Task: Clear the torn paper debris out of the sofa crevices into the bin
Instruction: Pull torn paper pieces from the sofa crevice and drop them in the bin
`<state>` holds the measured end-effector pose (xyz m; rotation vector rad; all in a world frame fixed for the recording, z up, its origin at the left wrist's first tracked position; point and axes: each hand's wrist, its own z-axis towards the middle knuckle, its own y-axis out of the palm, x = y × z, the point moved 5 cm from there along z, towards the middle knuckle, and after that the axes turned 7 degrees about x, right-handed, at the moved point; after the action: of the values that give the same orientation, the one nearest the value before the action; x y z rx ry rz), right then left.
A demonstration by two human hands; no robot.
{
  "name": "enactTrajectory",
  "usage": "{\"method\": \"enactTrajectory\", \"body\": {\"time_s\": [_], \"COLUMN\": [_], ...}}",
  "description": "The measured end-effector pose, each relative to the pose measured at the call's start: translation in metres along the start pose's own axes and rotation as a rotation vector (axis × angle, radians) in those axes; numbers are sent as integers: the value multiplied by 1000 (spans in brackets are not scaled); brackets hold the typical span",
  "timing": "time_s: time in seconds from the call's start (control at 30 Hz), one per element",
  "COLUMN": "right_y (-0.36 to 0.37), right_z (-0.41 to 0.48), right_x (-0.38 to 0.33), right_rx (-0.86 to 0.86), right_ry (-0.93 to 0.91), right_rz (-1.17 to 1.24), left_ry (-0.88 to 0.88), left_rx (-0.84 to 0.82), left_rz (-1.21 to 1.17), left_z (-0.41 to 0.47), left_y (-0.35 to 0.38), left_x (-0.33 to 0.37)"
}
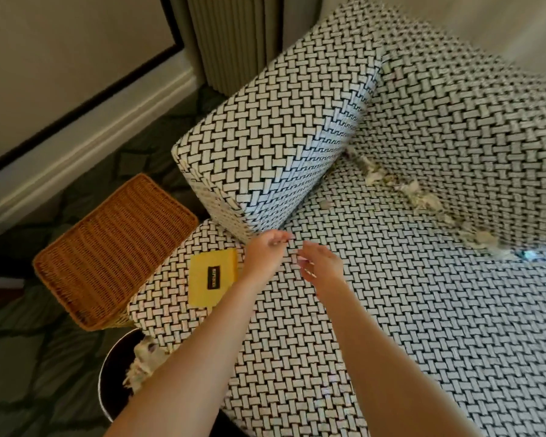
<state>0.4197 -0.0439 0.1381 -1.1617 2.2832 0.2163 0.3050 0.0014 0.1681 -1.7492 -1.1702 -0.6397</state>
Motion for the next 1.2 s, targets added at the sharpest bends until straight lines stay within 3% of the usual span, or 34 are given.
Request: {"method": "enactTrajectory", "body": {"time_s": [0.27, 0.37, 0.53, 0.63, 0.77, 0.87, 0.93, 1.2], "right_y": [-8, -9, 7, 29, 58, 68, 70, 76], "right_z": [75, 99, 127, 123, 128, 135, 137, 143], "right_x": [-71, -90, -103, -110, -107, -105, -105, -111], "right_rx": [105, 234, 220, 192, 181, 185, 213, 254], "right_ry": [-237, -424, -641, -778, -803, -760, -748, -785], "right_rz": [-87, -274, -623, -815, -1121, -1253, -1283, -1338], "left_ry": [16, 4, 272, 329, 318, 140, 100, 85], "left_rx": [-9, -16, -40, -124, -201, -285, -243, -78], "left_rz": [126, 136, 491, 625, 567, 379, 217, 162], "left_z": [50, 68, 83, 78, 91, 110, 116, 117], "left_y": [69, 91, 113, 123, 119, 106, 99, 102], "left_x": [32, 32, 5, -18, -29, -31, -32, -26]}}
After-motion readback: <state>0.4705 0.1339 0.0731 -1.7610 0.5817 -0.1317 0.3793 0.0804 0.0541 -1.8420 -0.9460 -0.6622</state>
